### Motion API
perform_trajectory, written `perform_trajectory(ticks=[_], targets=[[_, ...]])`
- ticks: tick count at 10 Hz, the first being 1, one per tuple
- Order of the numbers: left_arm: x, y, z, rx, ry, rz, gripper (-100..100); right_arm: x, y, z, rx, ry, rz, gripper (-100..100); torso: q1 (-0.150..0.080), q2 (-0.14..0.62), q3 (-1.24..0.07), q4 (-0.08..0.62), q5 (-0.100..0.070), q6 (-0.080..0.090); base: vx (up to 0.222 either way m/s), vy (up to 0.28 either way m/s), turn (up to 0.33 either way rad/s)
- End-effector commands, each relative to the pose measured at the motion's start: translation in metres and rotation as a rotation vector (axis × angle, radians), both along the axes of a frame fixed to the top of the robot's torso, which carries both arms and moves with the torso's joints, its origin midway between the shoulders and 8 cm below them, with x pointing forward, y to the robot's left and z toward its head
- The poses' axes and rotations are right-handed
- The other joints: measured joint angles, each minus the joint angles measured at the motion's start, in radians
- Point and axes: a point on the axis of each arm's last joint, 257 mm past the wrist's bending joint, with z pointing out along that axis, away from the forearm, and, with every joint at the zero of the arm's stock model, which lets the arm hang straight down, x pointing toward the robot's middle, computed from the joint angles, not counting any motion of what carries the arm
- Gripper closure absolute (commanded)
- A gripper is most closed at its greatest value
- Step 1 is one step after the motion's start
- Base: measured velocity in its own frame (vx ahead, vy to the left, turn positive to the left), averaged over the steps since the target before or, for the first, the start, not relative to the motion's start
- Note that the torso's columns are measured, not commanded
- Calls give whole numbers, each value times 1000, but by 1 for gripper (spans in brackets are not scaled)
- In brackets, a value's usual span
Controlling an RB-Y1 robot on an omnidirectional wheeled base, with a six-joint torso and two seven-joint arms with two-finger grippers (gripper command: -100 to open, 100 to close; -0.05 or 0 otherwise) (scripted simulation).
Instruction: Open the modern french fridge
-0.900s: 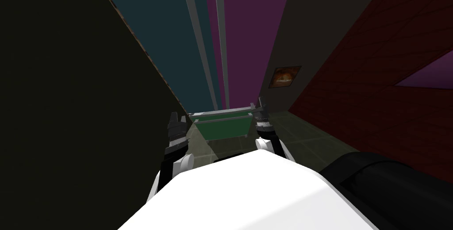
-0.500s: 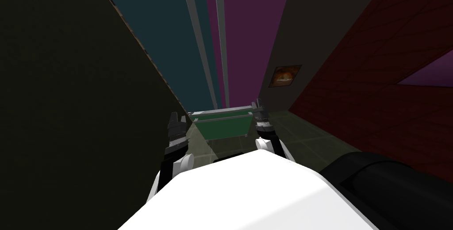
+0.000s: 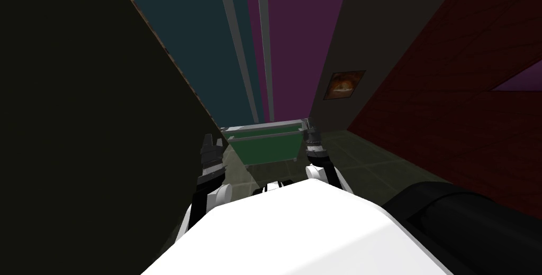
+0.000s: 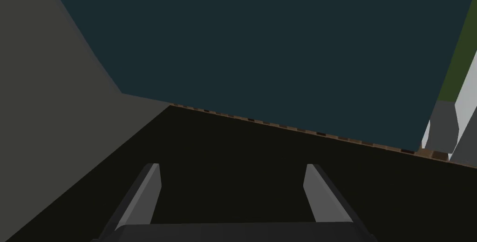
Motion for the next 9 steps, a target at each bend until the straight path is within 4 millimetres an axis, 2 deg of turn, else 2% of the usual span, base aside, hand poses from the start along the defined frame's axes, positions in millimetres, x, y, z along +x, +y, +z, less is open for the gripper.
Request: perform_trajectory(ticks=[1, 3, 9], targets=[[0, 0, 0, 0, 0, 0, 0, 1, 3, -1, -41, 9, 7, -100, 0, 74, -148, 74, 0, 0, 12, 7, -7], [0, 0, 0, 0, 1, 0, 0, 2, 7, -4, -111, 25, 10, -100, 1, 116, -237, 116, 0, 0, 24, 23, -14], [0, 0, 0, 0, 1, 0, 0, 4, 11, -16, -374, 75, -44, -100, 0, 120, -242, 120, 0, 0, 53, 49, -26]])
